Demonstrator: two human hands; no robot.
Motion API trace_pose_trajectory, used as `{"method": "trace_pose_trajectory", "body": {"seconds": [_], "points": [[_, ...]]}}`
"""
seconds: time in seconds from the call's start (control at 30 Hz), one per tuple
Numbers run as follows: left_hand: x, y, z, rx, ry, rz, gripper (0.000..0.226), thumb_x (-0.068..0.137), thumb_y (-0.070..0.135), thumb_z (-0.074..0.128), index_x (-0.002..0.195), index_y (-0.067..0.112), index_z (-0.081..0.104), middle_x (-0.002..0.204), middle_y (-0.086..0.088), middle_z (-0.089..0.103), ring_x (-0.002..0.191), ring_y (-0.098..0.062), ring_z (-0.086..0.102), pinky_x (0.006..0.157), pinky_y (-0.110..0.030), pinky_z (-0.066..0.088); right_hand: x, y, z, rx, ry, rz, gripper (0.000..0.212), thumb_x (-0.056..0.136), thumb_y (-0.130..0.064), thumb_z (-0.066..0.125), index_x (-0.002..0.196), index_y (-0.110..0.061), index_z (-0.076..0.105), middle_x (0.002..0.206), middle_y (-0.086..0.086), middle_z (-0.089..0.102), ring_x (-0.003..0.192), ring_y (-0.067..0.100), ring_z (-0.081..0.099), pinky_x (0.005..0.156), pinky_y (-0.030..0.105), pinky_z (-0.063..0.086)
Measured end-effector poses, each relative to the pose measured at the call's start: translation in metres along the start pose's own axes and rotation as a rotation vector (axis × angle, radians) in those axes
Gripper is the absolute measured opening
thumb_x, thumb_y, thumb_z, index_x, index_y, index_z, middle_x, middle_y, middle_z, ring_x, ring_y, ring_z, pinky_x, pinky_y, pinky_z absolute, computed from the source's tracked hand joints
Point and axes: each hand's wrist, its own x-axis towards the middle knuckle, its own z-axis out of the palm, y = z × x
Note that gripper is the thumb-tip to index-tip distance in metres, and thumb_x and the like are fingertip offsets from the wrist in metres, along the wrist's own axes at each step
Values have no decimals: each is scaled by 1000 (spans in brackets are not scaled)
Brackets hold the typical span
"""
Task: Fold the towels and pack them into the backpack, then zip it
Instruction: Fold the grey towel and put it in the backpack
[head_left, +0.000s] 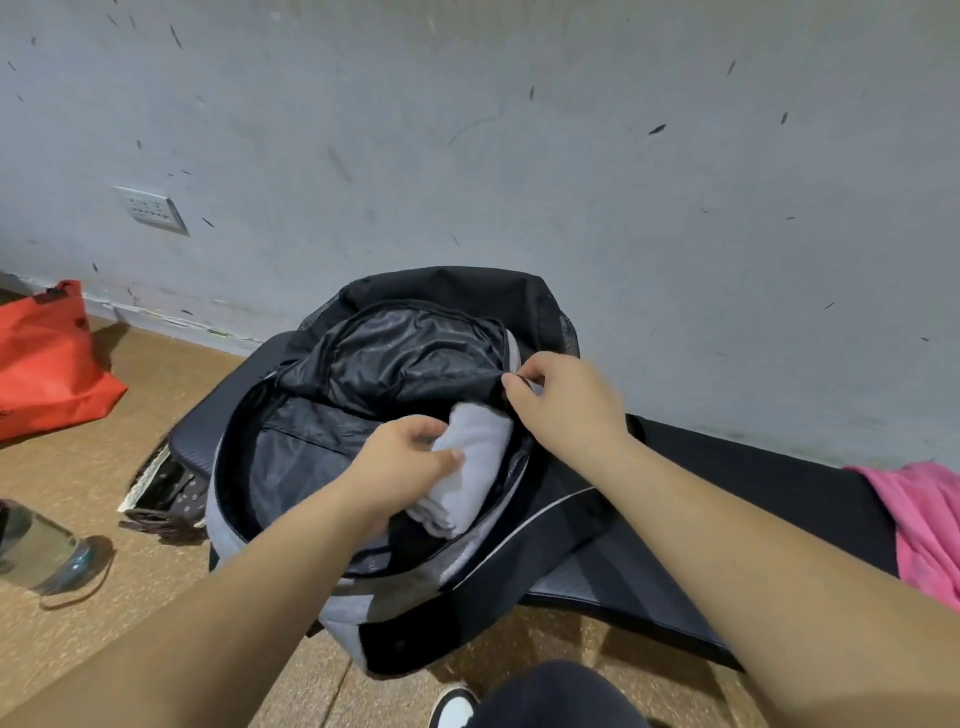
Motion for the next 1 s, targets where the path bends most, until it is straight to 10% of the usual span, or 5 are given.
{"method": "trace_pose_trajectory", "body": {"seconds": [0.2, 0.37, 0.53, 1.0], "points": [[1, -1, 34, 192, 267, 69, 40, 75, 46, 90, 90, 19, 65, 83, 1, 69, 75, -16, 65, 66, -32, 52, -11, 17, 2, 22, -178, -59, 32, 96, -49, 60, 94, -18, 67, 89, -1, 69, 84, 21, 63, 75, 37, 55], [-23, 1, 24, 140, 247, 154, 16, 86, 34, 81, 83, 23, 70, 79, 6, 73, 74, -11, 67, 69, -26, 51, -31, 28, 0, -96, -385, -148, 31, 104, -45, 46, 108, -16, 54, 93, -3, 52, 100, 25, 53, 90, 47, 51], [-48, 22, 12, 113, 281, 242, 4, 92, 23, 75, 92, 22, 71, 85, 8, 72, 80, -6, 67, 72, -19, 52, -59, 27, -26, 22, -230, -111, 37, 102, -37, 53, 133, -17, 55, 124, 1, 61, 115, 23, 59, 96, 45, 52], [-96, 122, 209, 9, -245, 254, 5, 95, 17, 69, 96, 16, 74, 89, -2, 74, 76, -12, 70, 63, -23, 56, -145, 171, -145, -139, -520, 199, 30, 95, -54, 58, 99, -26, 67, 98, -5, 72, 91, 19, 69, 89, 39, 57]]}}
